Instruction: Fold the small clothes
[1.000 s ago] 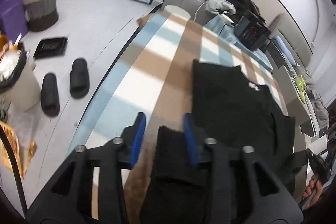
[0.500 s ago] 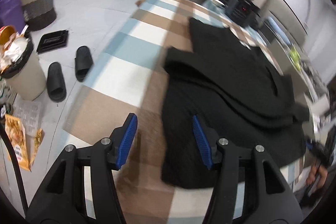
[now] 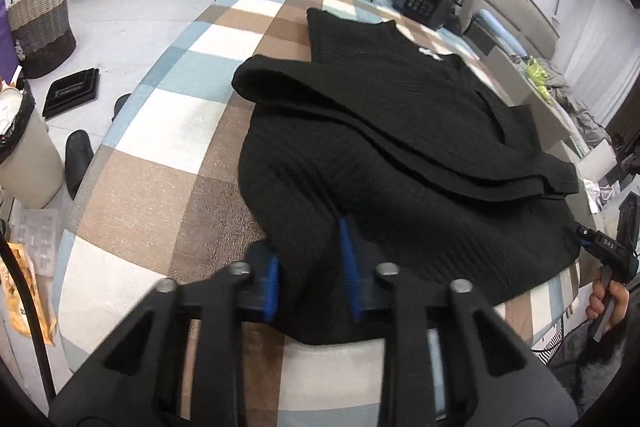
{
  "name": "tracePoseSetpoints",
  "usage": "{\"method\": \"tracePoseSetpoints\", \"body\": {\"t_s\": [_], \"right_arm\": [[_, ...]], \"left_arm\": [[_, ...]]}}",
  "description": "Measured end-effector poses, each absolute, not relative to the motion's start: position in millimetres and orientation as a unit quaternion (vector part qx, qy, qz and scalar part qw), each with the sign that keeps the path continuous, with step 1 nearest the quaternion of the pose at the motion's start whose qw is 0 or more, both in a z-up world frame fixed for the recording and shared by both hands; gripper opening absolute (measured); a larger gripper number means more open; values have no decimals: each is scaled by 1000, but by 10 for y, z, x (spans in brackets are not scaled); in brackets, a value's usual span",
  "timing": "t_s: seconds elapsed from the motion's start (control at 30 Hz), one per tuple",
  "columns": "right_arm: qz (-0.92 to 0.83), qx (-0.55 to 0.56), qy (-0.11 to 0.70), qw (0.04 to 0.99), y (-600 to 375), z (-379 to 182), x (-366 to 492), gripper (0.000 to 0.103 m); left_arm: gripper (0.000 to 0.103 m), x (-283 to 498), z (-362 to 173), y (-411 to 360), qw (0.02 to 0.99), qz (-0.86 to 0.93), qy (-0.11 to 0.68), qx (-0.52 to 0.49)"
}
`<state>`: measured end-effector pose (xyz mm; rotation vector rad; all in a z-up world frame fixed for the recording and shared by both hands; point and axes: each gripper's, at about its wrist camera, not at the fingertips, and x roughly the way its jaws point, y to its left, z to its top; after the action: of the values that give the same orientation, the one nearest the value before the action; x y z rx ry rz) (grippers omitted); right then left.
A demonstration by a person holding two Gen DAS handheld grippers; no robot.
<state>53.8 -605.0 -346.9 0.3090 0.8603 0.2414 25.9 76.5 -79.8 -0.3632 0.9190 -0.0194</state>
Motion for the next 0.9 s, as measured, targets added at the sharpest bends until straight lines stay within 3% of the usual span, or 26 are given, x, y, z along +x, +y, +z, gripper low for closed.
{"method": "tracePoseSetpoints", "body": {"t_s": [0.03, 0.17, 0.27, 0.37, 0.57, 0.63, 0.7, 0.9], "right_arm": [[121, 147, 412, 891, -6036, -3462, 522, 44], [113, 130, 394, 903, -5984, -3414, 478, 12], [110, 120, 358, 919, -5944, -3302, 369, 9], [97, 111, 336, 930, -5909, -3204, 276, 8], [70, 124, 398, 906, -5974, -3451, 438, 10], [88, 166, 388, 902, -6061, -3447, 412, 14], [106, 203, 382, 895, -6133, -3452, 395, 30], [114, 188, 385, 896, -6029, -3495, 418, 30]], "left_arm": [[14, 235, -779, 774, 882, -10, 437, -178], [7, 168, -726, 805, 883, -12, 434, -180], [5, 136, -653, 820, 885, -17, 431, -177], [5, 113, -578, 862, 884, -21, 433, -172], [5, 166, -708, 898, 875, 1, 461, -149], [5, 147, -694, 882, 877, 1, 459, -144], [5, 132, -684, 904, 877, -3, 455, -154], [5, 171, -742, 951, 872, -5, 450, -192]]}}
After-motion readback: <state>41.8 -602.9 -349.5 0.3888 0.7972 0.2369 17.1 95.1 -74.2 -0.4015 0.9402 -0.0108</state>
